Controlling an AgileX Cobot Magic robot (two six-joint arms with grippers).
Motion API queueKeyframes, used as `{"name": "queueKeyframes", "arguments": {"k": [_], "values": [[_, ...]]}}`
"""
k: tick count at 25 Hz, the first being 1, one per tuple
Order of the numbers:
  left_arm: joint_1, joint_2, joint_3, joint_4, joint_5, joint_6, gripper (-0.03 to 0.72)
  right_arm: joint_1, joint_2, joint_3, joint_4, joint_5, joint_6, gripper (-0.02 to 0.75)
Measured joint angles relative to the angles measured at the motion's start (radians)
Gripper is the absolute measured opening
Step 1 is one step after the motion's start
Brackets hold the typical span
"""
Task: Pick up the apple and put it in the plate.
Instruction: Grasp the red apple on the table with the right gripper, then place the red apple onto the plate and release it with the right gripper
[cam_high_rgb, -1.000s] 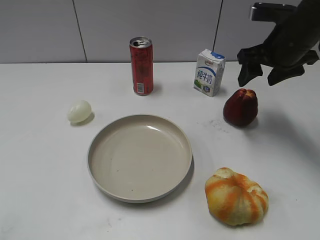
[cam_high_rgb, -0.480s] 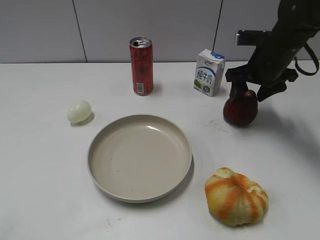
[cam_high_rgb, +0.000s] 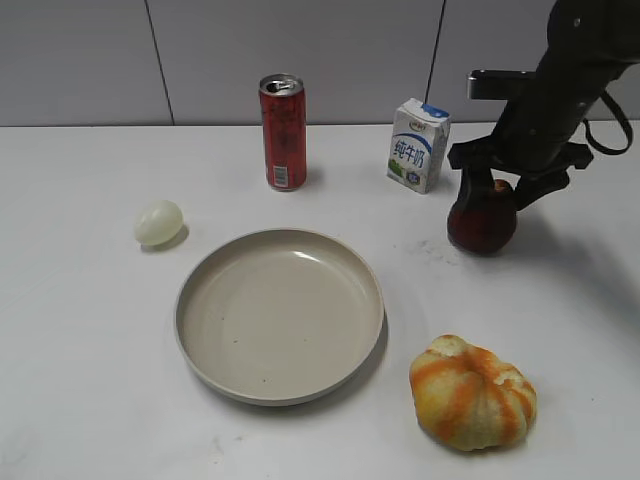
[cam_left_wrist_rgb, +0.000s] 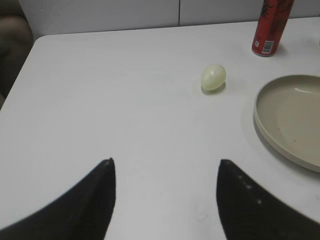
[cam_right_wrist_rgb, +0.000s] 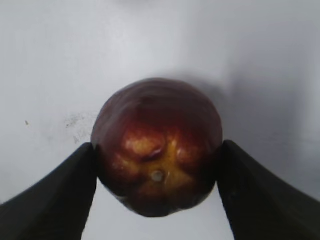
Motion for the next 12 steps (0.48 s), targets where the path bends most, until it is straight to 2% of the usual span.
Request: {"name": "queueKeyframes", "arguments": {"k": [6, 9, 12], "values": [[0.000, 0.000, 0.000, 0.000, 0.000, 0.000, 0.487, 0.023, -0.041, -0.062, -0.003, 0.118, -0.001, 0.566], [0.000, 0.000, 0.000, 0.000, 0.000, 0.000, 0.487, 0.098, -0.092, -0.066, -0.004, 0.151, -0.015, 0.566], [0.000, 0.000, 0.000, 0.000, 0.000, 0.000, 0.487, 0.223, -0.116, -0.069, 0.005, 0.151, -0.021, 0.566]]}}
